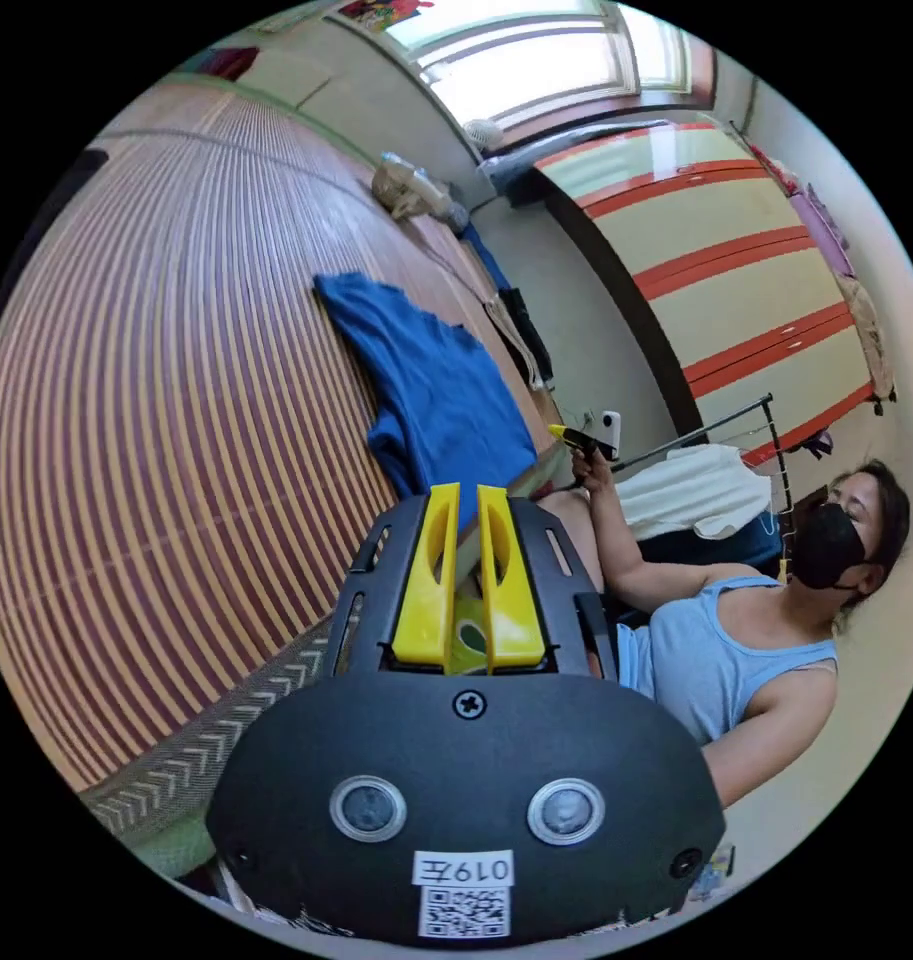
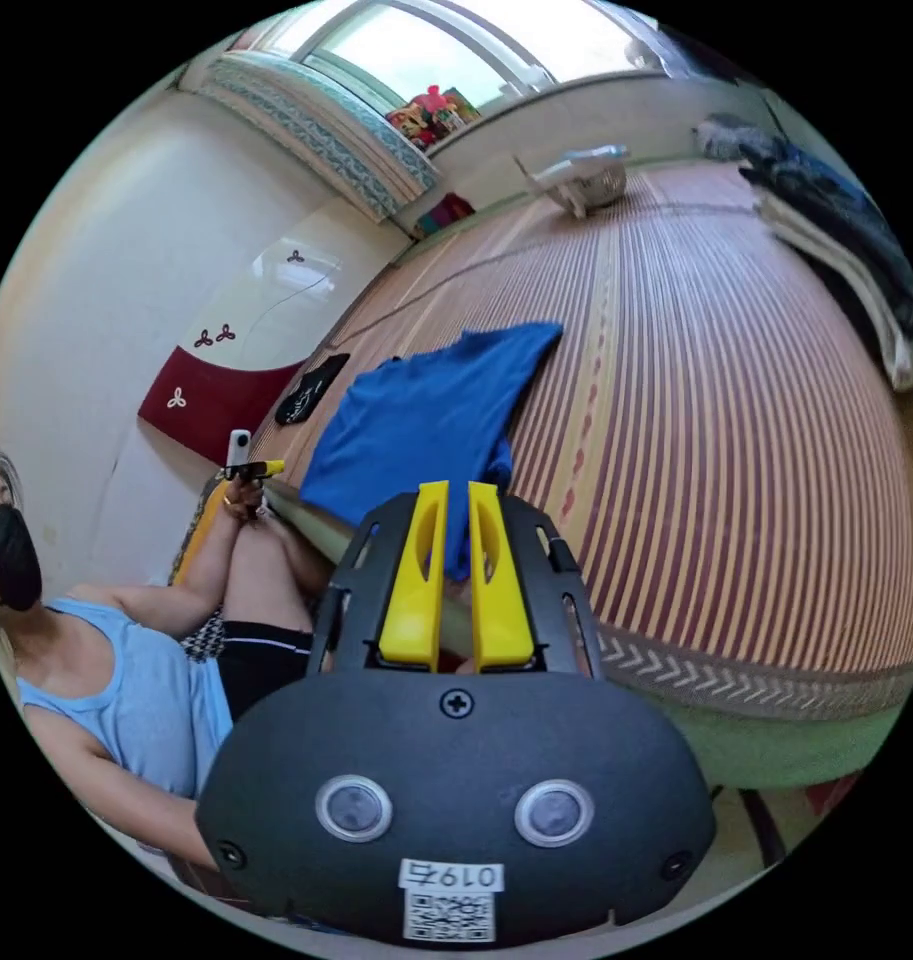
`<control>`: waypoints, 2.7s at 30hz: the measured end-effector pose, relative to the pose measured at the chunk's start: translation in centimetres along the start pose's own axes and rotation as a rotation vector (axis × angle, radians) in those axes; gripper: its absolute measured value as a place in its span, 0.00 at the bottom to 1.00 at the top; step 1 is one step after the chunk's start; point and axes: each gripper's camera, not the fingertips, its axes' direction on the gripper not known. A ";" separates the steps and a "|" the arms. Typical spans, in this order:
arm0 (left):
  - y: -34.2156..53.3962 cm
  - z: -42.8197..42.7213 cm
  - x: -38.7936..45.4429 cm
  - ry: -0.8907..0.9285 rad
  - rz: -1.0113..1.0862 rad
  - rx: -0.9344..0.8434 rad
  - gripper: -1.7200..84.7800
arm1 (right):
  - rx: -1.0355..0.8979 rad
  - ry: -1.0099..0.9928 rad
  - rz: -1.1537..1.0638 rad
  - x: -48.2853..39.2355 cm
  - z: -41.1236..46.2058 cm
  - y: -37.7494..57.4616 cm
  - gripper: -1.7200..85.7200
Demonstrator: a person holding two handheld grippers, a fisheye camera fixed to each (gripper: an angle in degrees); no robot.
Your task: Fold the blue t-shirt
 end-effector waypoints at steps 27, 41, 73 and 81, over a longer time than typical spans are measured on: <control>-12.4 6.6 -7.3 -0.048 -0.209 -0.151 0.10 | -0.134 -0.162 0.097 5.2 5.0 -7.6 0.09; -12.4 4.9 -8.3 -0.069 -0.212 -0.104 0.04 | -0.179 -0.143 0.105 6.3 5.8 -9.2 0.01; -12.4 4.0 -9.9 -0.119 -0.239 -0.106 0.03 | -0.179 -0.121 0.205 10.0 5.4 -11.1 0.01; -12.1 4.1 -9.9 -0.080 -0.236 -0.100 0.04 | -0.190 -0.148 0.197 10.3 5.3 -11.2 0.02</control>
